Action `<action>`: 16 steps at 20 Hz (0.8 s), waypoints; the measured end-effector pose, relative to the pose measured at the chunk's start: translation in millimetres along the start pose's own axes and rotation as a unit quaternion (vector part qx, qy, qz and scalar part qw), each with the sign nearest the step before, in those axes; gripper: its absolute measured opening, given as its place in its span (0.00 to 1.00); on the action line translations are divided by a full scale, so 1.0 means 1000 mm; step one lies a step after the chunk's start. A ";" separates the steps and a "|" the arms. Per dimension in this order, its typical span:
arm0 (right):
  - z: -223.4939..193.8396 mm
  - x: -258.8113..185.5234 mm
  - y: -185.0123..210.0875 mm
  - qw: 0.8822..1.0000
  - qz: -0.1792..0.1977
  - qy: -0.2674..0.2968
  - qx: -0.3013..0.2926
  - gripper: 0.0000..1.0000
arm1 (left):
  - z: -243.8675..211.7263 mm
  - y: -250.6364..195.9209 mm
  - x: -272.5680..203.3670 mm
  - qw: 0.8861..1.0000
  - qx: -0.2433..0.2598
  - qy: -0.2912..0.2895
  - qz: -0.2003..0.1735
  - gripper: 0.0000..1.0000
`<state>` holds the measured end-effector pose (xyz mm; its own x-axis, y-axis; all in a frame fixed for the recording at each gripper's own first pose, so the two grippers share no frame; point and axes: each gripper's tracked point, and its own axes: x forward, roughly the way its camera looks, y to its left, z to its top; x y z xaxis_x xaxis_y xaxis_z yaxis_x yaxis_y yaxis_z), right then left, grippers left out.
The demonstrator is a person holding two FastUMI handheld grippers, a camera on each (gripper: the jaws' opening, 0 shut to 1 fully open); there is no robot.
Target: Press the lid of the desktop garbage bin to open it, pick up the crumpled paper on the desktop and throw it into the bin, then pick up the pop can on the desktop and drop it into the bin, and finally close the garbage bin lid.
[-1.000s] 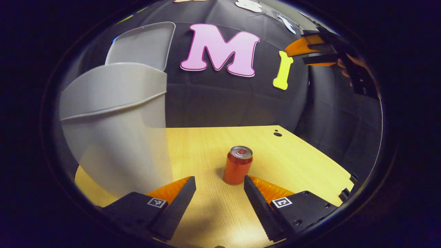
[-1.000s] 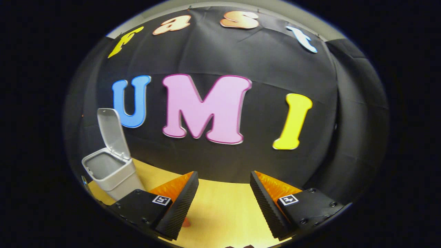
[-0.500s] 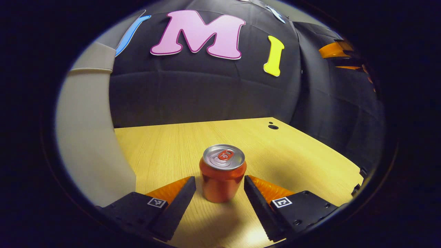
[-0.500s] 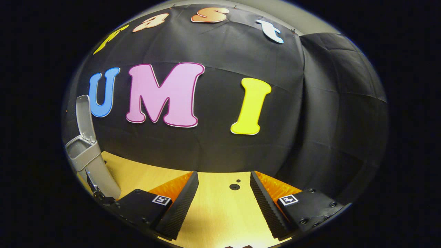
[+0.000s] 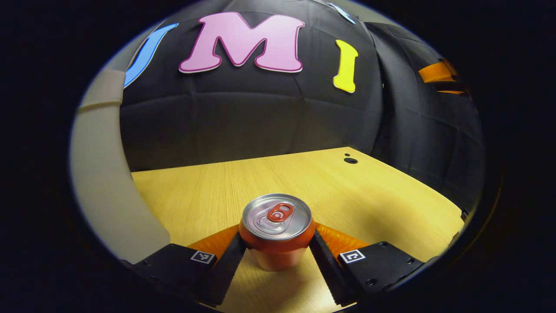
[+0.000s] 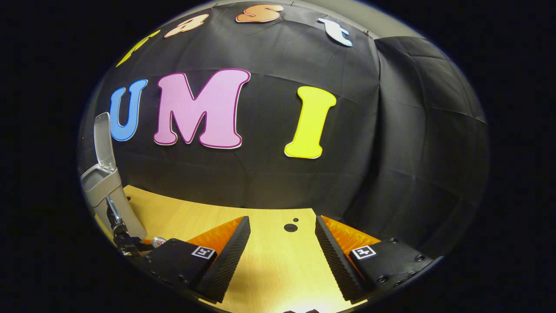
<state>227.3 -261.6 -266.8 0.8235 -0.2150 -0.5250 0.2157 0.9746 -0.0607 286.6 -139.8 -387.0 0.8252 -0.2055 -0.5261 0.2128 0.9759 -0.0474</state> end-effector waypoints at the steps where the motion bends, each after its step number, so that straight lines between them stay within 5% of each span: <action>1: 0.001 0.000 0.000 1.000 0.001 -0.001 0.002 0.97 | 0.011 -0.004 -0.007 1.000 0.003 -0.006 -0.001 0.89; 9: 0.029 -0.005 0.005 0.999 0.026 -0.020 0.008 0.97 | 0.143 -0.002 -0.091 0.998 -0.030 -0.049 0.020 0.88; 16: 0.055 -0.023 0.016 0.998 0.038 -0.035 0.023 0.97 | 0.254 0.056 -0.164 0.991 0.003 -0.115 0.075 0.88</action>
<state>240.6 -244.8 -209.3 0.8725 -0.1466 -0.4661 0.1747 0.9845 0.0174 296.3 -69.5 -88.0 0.9449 -0.0694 -0.3200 0.0809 0.9965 0.0228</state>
